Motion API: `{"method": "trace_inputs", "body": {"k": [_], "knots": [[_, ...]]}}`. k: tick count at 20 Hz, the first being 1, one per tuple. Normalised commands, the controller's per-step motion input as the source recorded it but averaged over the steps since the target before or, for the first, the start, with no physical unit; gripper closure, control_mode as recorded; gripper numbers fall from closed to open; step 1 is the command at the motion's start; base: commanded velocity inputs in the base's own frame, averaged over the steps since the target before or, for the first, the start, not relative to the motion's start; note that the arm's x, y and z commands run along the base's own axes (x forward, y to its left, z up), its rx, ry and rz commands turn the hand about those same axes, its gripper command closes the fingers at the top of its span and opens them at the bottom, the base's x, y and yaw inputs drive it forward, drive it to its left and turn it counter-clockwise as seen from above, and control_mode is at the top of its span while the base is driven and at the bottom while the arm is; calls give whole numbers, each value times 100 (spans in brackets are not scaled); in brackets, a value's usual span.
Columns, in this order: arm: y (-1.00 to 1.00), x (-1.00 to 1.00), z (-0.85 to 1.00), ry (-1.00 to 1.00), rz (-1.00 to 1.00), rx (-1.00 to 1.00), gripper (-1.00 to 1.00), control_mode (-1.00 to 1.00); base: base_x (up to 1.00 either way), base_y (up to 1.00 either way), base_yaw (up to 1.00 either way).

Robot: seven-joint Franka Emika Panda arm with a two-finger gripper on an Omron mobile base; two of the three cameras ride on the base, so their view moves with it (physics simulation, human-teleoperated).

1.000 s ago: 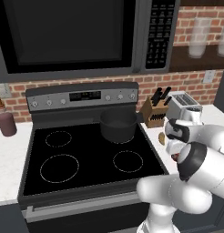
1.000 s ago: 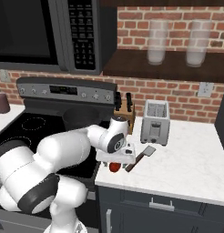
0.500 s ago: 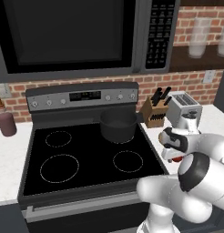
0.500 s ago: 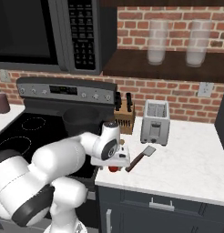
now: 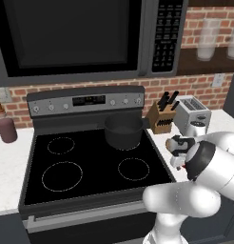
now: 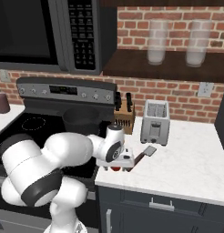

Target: Put the bell pepper and sweet potato in the pot. Retrieve the spatula and lightly stir the vegetables in the pot.

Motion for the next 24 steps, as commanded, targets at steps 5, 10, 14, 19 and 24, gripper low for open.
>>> {"method": "trace_inputs", "body": {"k": [5, 10, 14, 19, 24], "knots": [[-3, 8, -17, 0, 1, 0, -100, -100, 0, 0, 0], [12, 1, -5, 0, 2, 0, 100, -100, 0, 0, 0], [23, -37, 27, -8, 0, 0, 100, -100, 0, 0, 0], [23, -61, 92, -24, 0, 0, 100, -100, 0, 0, 0], [38, -37, 100, -17, 0, 1, 100, -100, 0, 0, 0]]}}
